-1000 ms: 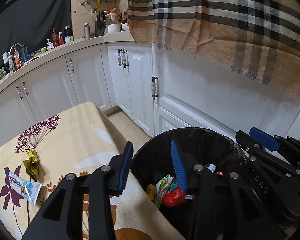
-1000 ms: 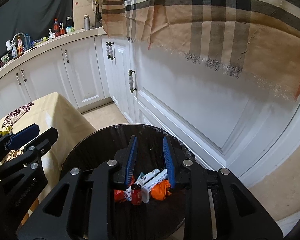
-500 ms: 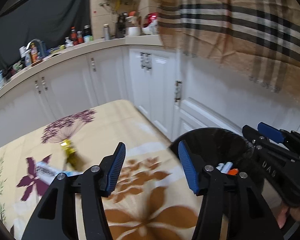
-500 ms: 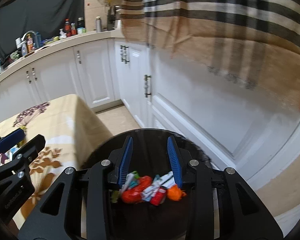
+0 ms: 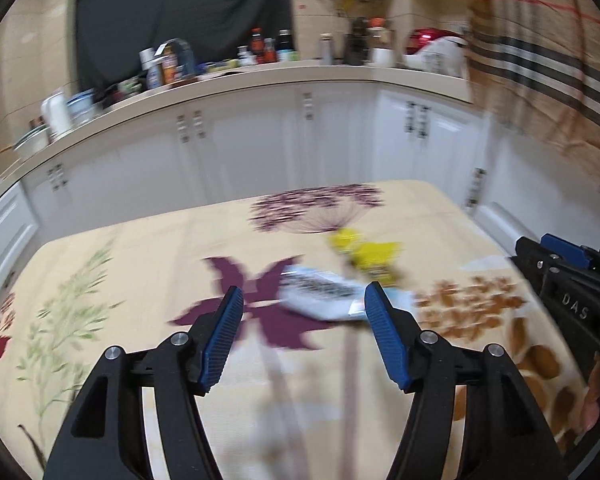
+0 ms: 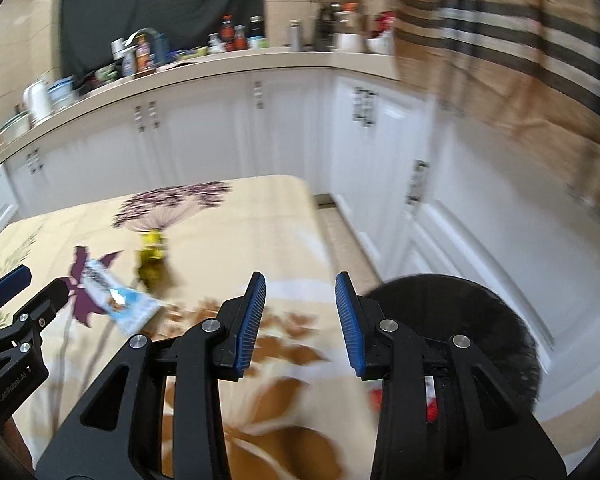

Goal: Collect trash
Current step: 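Move both tools back over the table toward the remaining trash, then grasp the yellow snack bag with the right tool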

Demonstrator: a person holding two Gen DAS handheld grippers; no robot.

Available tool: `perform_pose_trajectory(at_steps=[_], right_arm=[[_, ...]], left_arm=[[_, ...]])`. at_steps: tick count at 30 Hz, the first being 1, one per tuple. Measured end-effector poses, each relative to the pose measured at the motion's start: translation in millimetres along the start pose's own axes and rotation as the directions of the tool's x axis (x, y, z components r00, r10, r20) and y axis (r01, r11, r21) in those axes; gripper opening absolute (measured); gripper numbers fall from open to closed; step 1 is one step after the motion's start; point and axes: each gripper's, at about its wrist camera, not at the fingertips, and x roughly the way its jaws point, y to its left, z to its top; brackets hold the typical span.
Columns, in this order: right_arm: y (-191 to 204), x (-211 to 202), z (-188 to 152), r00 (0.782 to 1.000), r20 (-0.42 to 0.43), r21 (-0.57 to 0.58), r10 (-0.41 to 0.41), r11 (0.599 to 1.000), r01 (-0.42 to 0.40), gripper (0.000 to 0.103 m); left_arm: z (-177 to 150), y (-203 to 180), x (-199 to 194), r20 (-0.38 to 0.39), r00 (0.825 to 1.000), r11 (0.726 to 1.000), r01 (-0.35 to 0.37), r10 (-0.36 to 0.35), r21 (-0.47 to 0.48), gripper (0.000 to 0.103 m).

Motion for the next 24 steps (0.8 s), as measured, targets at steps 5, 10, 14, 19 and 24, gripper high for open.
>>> perform_pose_trajectory(at_steps=[5,10,14,19,24], right_arm=[[42.0,15.9,11.5,0.997,-0.018,-0.045,0.069,0.997,-0.069,0.036],[78.1,33.1,19.7,0.994,-0.039,-0.098,0.103,0.990,-0.106,0.036],[99.0,51.0,22.1,0.992,-0.071,-0.130,0.109,0.985,-0.117,0.036],[109.2,72.3,19.2,0.983,-0.139,-0.134,0.117,0.982,-0.136,0.035],[108.0,75.1,20.3,0.980,-0.153,-0.138,0.129,0.979,-0.151,0.021]], left_arm=[[-6.6,41.9,0.5,-0.021,0.997,0.996,-0.069,0.068,-0.051,0.062],[-13.3,78.0,0.9,-0.033,0.993,0.989,-0.120,0.118,-0.090,0.063],[-17.7,103.3,3.2,-0.050,0.987,0.980,-0.157,0.152,-0.126,0.063],[-23.6,122.7,9.9,-0.078,0.984,0.971,-0.173,0.162,-0.166,0.063],[-24.8,123.8,12.6,-0.091,0.988,0.972,-0.144,0.129,-0.186,0.063]])
